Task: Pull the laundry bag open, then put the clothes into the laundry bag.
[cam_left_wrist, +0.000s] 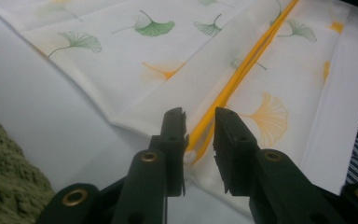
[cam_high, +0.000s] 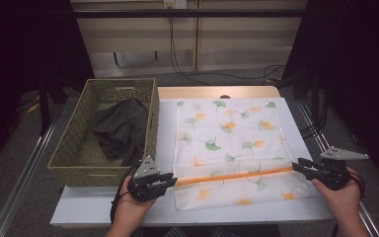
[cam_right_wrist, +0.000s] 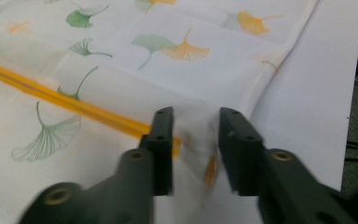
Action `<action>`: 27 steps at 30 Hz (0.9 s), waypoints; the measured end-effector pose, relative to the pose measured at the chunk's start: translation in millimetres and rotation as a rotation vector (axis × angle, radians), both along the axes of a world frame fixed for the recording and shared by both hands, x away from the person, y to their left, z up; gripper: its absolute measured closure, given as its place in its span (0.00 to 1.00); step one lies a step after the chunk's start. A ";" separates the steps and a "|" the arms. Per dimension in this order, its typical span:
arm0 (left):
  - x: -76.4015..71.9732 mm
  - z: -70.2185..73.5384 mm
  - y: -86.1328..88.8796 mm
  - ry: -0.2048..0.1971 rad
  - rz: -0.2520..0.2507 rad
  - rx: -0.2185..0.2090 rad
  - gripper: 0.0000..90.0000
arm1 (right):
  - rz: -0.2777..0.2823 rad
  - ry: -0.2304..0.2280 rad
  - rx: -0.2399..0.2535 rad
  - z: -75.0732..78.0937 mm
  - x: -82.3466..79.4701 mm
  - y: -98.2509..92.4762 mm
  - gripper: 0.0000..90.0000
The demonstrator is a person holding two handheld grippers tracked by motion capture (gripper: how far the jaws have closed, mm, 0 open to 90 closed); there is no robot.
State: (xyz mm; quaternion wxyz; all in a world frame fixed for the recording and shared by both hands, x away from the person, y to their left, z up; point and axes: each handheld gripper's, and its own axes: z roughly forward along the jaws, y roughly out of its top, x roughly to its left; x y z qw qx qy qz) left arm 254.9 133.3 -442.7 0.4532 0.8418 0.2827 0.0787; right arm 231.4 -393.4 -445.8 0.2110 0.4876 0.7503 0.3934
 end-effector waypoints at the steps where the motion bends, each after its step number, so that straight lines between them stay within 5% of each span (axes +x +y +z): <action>1: -0.5 0.5 -0.2 -0.005 -0.006 -0.010 0.80 | 0.008 -0.005 0.004 0.9 0.1 0.0 0.63; 5: -2.6 4.3 -2.4 -0.019 -0.018 -0.031 0.77 | 0.020 -0.048 -0.006 6.2 -1.9 6.1 0.61; 12: -2.2 9.9 -8.6 -0.016 -0.029 -0.077 0.72 | 0.126 -0.081 -0.027 19.2 -2.9 24.2 0.65; 27: -0.5 21.0 -8.1 -0.045 -0.013 -0.094 0.56 | 0.280 -0.099 -0.051 37.5 0.2 59.9 0.64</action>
